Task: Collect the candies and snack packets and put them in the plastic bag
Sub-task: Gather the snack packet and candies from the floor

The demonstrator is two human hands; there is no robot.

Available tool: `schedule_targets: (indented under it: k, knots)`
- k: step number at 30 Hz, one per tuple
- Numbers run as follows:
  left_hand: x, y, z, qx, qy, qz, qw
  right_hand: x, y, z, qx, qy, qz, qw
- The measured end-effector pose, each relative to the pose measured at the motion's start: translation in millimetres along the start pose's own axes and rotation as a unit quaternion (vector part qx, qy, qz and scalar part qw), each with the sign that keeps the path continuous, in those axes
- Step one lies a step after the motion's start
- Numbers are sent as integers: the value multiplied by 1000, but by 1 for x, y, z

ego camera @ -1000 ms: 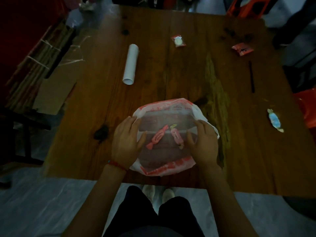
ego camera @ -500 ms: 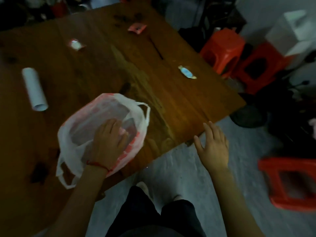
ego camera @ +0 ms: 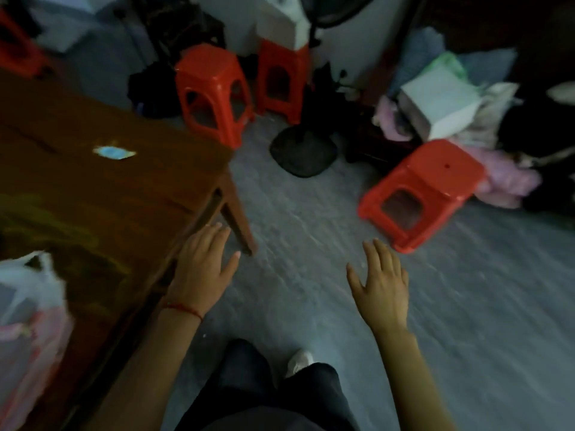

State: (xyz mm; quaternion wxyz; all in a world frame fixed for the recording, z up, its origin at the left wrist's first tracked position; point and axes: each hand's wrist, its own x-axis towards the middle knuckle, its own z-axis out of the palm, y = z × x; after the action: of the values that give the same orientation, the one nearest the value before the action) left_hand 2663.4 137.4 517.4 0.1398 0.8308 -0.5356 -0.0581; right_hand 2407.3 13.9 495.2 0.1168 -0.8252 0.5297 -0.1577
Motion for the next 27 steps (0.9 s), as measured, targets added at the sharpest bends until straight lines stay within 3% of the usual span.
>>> schedule_targets:
  k: [5,11,20,27]
  knots:
    - [43,84,30,-16,-30,136,990,-33,78,-28,-17,50,132,990]
    - [89,180,74,-41,-60,300,951,-77,143,-52,-37,112,289,950]
    - [157,328,135,-52,-111,528,840,-106,196,-73,-67,208,490,844]
    - [169,422,164,-50,-155,623,765,-115,221,-84,-78,267,574,770]
